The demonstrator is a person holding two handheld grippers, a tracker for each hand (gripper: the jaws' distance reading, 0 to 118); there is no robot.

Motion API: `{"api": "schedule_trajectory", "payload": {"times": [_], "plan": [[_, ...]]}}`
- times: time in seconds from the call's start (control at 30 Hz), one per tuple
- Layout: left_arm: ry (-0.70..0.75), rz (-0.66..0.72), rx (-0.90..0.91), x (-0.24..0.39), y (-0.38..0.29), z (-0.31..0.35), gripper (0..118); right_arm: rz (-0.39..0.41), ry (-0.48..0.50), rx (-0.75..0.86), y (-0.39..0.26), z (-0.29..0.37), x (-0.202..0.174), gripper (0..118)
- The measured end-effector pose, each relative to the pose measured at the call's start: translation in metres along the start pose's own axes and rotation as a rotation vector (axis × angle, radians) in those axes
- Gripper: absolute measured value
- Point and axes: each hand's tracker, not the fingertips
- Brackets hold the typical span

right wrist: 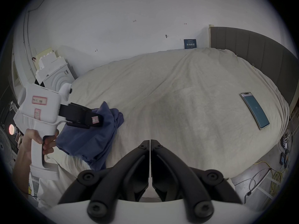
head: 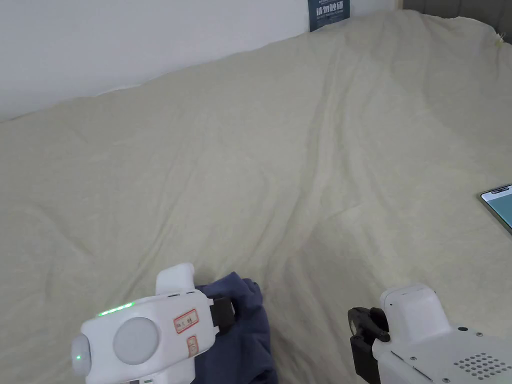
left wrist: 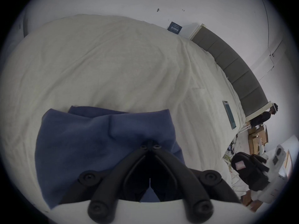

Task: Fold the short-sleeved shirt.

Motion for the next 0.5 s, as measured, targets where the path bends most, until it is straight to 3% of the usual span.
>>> {"api": "schedule_trajectory", "payload": {"times": [0.27,0.4,0.5], "plan": [[-0.017,-0.094,0.003,0.043,-0.014,-0.02,0,-0.022,0.0,0.011,0.002,0.004,0.01,5],[-0.166,-0.118,-0.07,0.057,-0.026,-0.03,0,-0.032,-0.009,0.006,0.001,0.003,0.013,5],[-0.16,-0.151,-0.086,0.064,-0.044,-0.035,0,-0.027,-0.015,0.007,0.0,0.007,0.013,5]]}}
